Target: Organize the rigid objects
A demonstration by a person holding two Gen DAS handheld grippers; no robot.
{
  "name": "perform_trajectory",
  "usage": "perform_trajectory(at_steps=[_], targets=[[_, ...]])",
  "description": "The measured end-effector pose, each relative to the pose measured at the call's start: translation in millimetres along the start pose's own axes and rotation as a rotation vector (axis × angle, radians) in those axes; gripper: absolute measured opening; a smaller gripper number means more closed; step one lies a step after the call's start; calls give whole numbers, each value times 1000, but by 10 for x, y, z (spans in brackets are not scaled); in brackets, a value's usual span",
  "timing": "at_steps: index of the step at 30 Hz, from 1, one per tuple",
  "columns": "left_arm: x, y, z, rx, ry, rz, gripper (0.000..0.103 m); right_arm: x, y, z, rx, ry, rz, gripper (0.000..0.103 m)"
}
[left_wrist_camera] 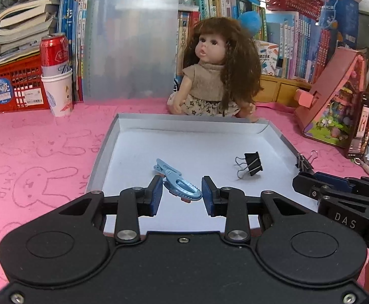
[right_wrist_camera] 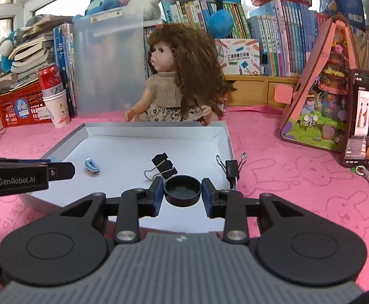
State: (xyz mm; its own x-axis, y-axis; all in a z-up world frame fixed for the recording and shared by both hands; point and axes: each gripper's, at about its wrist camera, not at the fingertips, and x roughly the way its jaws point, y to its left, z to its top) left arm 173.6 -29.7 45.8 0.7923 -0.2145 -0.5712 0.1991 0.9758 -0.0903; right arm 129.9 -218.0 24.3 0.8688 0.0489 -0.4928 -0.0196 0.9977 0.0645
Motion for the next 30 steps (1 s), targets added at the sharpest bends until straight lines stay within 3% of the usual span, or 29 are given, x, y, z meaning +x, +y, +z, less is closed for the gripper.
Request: perform_trajectory(at_steps=[30], targets=[[535, 59, 57, -23, 96, 35, 32, 541, -20, 62, 49, 130, 40, 37]])
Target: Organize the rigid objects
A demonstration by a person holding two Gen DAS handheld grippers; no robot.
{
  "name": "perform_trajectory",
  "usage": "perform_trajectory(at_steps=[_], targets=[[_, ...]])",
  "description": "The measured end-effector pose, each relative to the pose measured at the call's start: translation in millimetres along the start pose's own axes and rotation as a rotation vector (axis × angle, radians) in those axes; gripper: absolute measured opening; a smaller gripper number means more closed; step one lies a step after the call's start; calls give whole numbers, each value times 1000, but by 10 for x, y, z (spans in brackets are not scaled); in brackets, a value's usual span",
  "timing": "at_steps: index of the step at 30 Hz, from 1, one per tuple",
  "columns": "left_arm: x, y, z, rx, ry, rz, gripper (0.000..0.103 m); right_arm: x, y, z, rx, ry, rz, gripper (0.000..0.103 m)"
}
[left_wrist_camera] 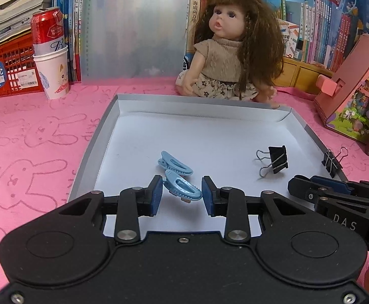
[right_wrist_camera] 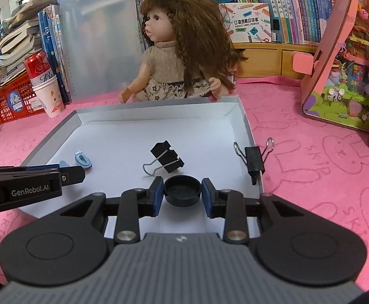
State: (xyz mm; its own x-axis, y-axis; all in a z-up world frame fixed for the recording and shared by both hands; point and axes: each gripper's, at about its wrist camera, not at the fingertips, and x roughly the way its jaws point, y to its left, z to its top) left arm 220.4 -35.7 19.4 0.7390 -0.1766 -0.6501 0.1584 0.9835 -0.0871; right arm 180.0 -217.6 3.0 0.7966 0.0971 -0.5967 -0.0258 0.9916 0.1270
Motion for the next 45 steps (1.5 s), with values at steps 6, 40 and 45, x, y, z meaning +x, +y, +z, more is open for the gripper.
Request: perform_trajectory(at_steps=[6, 40, 45], targets=[[31, -12, -1, 4, 7, 4, 32, 45, 2, -4, 2, 14, 1, 37], [-103, -16, -5, 15, -27, -5, 62, -51, 70, 21, -13, -28, 26, 66], [-266, -28, -30, 53, -50, -11, 75, -179, 52, -2, -4, -49, 54, 73]])
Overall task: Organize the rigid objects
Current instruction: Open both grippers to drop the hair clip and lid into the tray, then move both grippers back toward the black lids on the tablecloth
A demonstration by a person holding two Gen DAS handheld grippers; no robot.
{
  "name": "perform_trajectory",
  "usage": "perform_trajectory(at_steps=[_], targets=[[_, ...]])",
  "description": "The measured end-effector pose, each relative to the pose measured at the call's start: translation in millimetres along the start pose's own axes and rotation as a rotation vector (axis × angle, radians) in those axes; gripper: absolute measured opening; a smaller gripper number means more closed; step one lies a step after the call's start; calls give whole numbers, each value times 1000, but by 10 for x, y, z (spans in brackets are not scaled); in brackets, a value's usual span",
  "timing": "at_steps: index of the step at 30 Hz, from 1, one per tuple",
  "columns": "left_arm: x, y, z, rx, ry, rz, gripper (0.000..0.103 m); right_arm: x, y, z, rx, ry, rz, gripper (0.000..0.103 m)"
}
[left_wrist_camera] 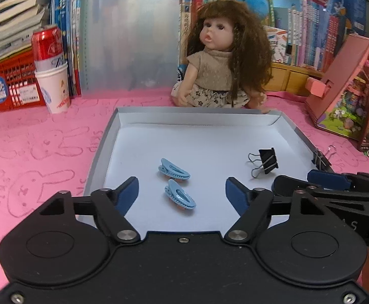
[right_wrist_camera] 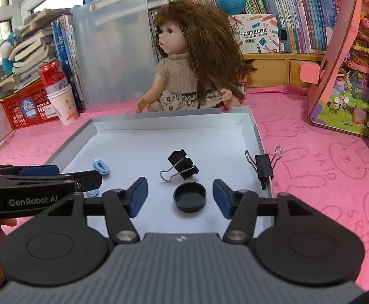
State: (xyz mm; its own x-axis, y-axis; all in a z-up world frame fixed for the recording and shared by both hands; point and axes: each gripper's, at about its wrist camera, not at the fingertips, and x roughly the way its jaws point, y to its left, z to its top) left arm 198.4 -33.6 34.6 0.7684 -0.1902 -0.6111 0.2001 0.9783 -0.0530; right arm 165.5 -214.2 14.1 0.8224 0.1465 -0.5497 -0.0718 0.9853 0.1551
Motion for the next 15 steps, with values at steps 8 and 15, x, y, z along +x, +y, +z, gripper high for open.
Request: perform_trajectory(at_steps=[8, 15], targets=[[-267, 43, -60, -3, -23, -30, 79, -241, 17, -56, -26, -38, 17, 83], [-526, 31, -181, 21, -66, -46, 81, -447, 75, -162, -86, -60, 20, 86]])
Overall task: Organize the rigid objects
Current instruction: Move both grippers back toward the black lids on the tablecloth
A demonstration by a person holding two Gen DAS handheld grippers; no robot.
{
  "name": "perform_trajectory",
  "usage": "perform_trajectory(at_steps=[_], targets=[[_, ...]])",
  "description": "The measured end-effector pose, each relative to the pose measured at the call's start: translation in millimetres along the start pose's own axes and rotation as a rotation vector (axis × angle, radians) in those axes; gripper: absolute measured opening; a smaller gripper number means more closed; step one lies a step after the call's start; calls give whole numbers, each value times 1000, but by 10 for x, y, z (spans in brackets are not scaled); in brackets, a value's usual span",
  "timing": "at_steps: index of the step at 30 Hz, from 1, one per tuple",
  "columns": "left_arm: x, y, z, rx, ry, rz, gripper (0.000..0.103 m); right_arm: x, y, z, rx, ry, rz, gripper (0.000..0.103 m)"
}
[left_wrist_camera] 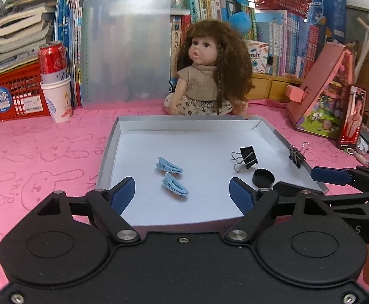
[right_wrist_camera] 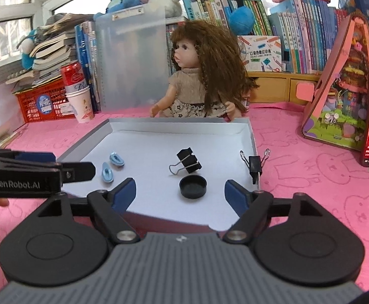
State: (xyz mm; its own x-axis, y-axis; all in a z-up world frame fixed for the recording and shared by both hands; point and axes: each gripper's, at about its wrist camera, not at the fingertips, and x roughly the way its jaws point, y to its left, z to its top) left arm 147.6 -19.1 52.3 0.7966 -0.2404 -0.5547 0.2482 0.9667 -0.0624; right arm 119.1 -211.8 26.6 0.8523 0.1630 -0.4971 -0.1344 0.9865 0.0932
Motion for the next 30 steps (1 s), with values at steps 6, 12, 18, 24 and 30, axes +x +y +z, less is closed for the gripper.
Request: perform_trajectory(at_steps=[6, 12, 18, 24, 30], targets=[[-193, -11, -106, -1, -13, -17, 81, -157, 51, -107, -41, -11, 9, 88], [-356, -1, -263, -5, -24, -25, 81, -316, 64, -221, -63, -22, 3, 89], [-529, -13, -468, 6, -50, -12, 81, -461, 81, -365, -86, -33, -4, 89], [-683, -48, -700, 36, -64, 15, 81, -544, 107, -519, -108, -49, -30, 89], [-832, -15, -942, 29, -62, 54, 81, -589, 147, -686, -141, -36, -73, 89]])
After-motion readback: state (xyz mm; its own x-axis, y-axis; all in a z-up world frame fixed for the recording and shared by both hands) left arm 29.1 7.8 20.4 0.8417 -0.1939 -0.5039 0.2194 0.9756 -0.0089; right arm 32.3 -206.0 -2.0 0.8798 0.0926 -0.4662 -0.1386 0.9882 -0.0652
